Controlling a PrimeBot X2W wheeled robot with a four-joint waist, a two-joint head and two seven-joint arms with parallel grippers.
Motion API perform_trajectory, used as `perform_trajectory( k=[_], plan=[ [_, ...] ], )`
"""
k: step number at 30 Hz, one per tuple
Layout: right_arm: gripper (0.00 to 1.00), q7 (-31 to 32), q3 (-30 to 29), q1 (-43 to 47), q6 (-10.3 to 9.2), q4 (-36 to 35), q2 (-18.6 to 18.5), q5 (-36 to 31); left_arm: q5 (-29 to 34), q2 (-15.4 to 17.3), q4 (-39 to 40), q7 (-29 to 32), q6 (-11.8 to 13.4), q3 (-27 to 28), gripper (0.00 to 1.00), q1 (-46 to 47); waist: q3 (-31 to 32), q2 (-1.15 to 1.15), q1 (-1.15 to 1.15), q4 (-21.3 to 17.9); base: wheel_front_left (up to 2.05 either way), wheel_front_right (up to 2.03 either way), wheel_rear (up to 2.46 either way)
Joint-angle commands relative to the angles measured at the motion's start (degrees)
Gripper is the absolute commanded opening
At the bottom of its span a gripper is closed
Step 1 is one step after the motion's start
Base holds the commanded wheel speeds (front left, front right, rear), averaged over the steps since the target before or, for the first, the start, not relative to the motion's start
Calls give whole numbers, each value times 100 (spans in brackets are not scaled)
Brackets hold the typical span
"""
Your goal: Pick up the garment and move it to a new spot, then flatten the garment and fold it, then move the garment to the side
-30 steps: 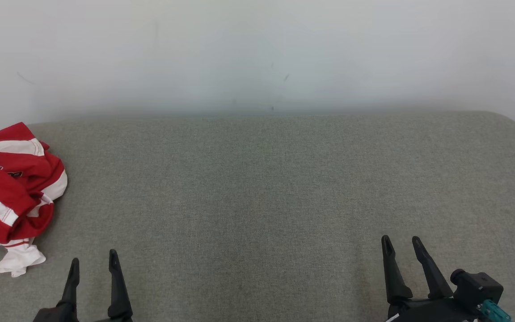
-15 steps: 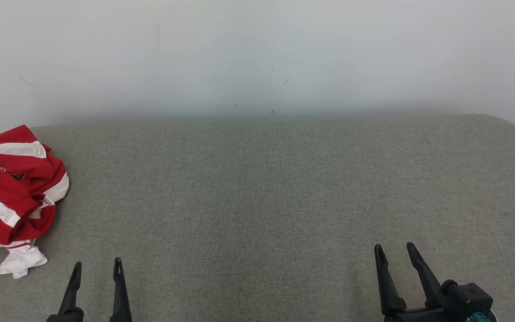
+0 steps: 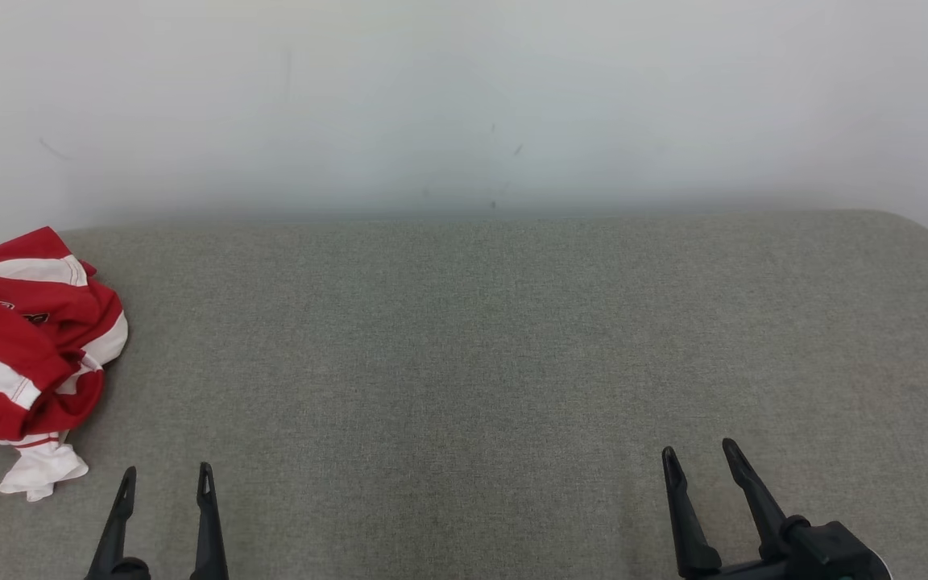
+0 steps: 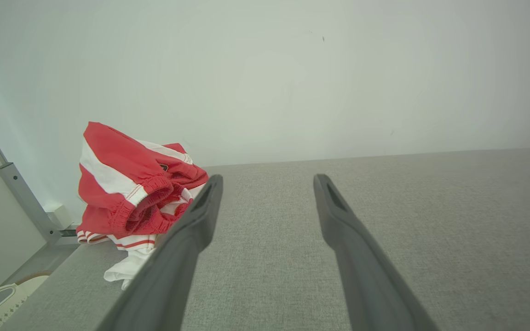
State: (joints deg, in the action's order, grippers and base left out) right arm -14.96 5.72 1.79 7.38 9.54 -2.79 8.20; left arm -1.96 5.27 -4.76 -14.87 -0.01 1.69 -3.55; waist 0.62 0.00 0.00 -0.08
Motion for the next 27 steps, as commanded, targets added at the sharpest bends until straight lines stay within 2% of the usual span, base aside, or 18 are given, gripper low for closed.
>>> perform_trajectory(
  k=[1,18,27],
  plan=[
    [100,-39,6,82,21,-34,-19,-61,82,-35,57,-34,-2,46,100,-92,4,0,0,1,0,0,0],
    [100,-38,-68,139,21,19,-16,-11,64,-142,14,-33,-240,171,100,-111,-14,0,0,22,0,0,0],
    [100,-38,-105,165,21,141,-16,58,28,-194,-34,-33,-286,239,100,-83,-3,0,0,8,0,0,0]
  ],
)
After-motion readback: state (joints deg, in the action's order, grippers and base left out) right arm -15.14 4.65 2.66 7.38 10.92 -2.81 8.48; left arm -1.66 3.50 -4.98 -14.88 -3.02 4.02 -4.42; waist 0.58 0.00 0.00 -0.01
